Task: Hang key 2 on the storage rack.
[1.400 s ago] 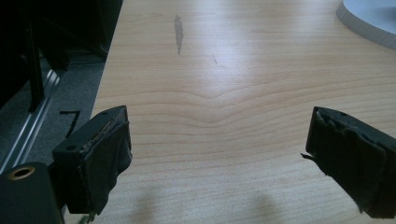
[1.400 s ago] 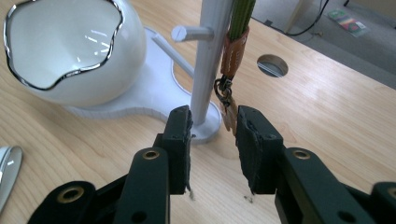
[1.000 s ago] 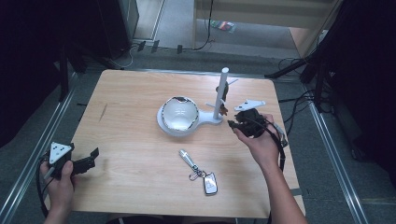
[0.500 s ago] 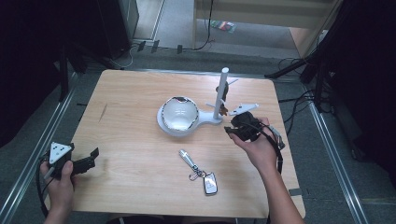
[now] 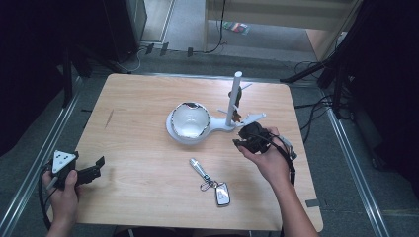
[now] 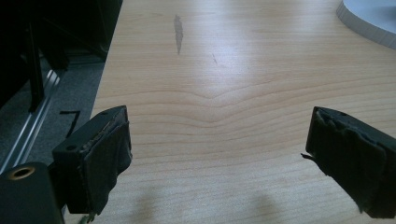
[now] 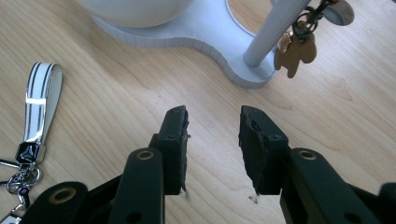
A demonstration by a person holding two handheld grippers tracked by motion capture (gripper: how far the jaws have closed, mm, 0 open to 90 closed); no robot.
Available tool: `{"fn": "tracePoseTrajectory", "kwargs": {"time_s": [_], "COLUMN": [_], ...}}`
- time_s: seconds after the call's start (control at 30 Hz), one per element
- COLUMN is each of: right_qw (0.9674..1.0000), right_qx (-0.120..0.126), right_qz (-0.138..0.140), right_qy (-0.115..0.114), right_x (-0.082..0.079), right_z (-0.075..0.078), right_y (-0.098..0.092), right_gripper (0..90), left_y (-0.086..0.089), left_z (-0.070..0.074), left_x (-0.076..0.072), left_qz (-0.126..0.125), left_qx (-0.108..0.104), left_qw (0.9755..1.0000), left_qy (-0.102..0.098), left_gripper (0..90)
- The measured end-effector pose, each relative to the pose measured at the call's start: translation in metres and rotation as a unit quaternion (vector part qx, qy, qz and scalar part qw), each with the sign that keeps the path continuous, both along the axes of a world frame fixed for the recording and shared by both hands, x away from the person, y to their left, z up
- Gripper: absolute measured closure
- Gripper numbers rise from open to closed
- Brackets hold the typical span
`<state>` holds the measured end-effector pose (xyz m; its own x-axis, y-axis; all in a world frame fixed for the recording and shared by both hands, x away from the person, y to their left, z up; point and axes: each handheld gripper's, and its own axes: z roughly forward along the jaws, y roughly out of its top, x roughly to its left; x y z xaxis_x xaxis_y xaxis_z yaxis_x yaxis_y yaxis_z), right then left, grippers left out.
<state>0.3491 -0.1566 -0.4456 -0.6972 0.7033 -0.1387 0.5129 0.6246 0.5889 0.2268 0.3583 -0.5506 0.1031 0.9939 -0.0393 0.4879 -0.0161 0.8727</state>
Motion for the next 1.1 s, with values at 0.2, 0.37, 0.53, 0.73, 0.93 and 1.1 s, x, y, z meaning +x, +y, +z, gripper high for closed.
{"fn": "tracePoseTrajectory", "kwargs": {"time_s": [0.2, 0.37, 0.53, 0.73, 0.93, 1.1], "right_qw": [0.9999, 0.9998, 0.9996, 0.9992, 0.9986, 0.9981], "right_qx": [-0.001, -0.006, -0.01, -0.01, -0.016, -0.018], "right_qz": [0.006, 0.014, 0.022, 0.027, 0.035, 0.04], "right_qy": [0.011, 0.014, 0.017, 0.028, 0.036, 0.044], "right_x": [-0.004, -0.007, -0.01, -0.013, -0.016, -0.019], "right_z": [-0.003, -0.007, -0.009, -0.011, -0.014, -0.017], "right_y": [0.005, 0.009, 0.016, 0.021, 0.027, 0.031], "right_gripper": [62.8, 62.5, 62.1, 61.0, 60.6, 60.7], "left_y": [0.0, 0.0, 0.0, 0.0, 0.0, 0.0], "left_z": [0.0, 0.0, 0.0, 0.0, 0.0, 0.0], "left_x": [0.0, 0.0, 0.0, 0.0, 0.0, 0.0], "left_qz": [0.0, -0.001, 0.0, 0.0, 0.0, 0.0], "left_qx": [0.0, -0.001, 0.0, 0.0, 0.0, 0.0], "left_qw": [1.0, 1.0, 1.0, 1.0, 1.0, 1.0], "left_qy": [0.0, 0.0, -0.001, 0.0, -0.001, -0.001], "left_gripper": [7.0, 7.0, 7.0, 7.0, 7.0, 7.0]}}
